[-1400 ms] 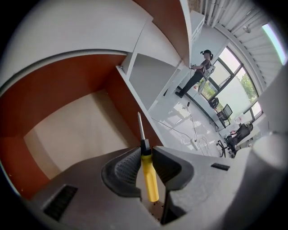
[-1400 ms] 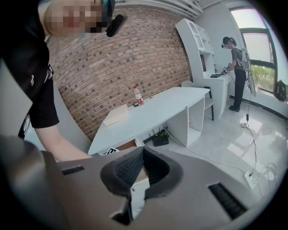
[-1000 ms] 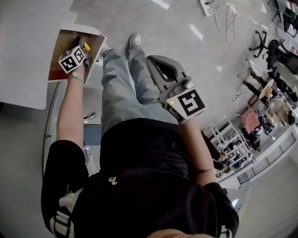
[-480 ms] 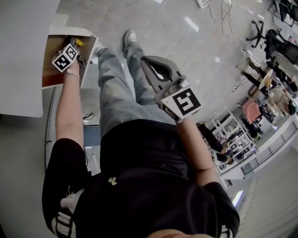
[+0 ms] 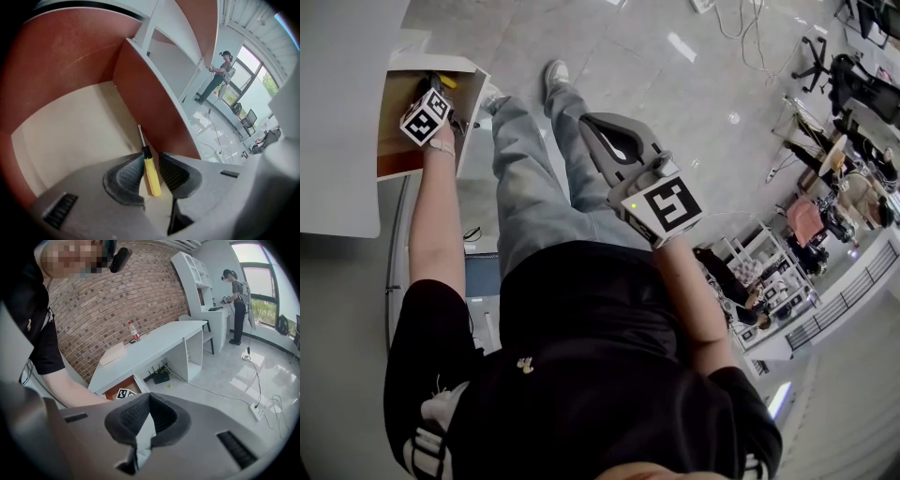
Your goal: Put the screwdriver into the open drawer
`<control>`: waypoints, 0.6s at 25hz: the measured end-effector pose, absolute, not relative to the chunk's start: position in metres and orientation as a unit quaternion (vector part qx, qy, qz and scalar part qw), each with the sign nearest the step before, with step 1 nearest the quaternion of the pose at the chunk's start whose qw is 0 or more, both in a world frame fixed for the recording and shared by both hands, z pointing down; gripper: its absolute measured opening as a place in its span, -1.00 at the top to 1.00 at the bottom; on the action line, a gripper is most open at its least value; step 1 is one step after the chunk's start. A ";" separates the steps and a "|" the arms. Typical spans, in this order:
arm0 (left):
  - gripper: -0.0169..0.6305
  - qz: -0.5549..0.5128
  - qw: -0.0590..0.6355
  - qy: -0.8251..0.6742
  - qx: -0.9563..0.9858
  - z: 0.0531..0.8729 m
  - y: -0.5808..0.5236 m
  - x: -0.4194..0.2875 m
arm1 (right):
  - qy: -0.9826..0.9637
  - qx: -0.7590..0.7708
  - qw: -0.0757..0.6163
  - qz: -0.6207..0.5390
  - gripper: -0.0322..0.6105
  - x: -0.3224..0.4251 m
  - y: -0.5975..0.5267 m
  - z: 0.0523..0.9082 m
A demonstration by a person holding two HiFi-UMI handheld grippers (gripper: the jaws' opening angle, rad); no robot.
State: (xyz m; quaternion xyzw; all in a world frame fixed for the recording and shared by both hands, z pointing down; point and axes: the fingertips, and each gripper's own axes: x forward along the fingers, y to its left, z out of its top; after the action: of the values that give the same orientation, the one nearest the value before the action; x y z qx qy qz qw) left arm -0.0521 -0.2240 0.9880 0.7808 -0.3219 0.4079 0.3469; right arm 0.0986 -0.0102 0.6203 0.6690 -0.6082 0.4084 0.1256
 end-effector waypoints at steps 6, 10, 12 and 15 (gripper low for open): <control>0.68 0.401 0.352 -0.317 0.784 0.976 -0.215 -0.063 | -0.617 0.671 0.124 0.393 0.87 0.093 -0.011 0.613; 0.69 0.382 0.357 -0.301 0.798 0.954 -0.206 -0.061 | -0.627 0.670 0.124 0.379 0.87 0.091 -0.010 0.602; 0.69 0.374 0.349 -0.286 0.810 0.937 -0.204 -0.054 | -0.632 0.669 0.123 0.371 0.87 0.094 -0.011 0.594; 0.70 0.372 0.329 -0.260 0.828 0.915 -0.186 -0.044 | -0.639 0.668 0.125 0.360 0.87 0.097 -0.001 0.584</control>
State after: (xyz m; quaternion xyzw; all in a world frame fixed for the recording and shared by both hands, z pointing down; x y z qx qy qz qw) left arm -0.0442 -0.1863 0.9154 0.8283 -0.2597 0.3718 0.3290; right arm 0.0969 -0.0014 0.5843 0.6685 -0.6386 0.3602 0.1247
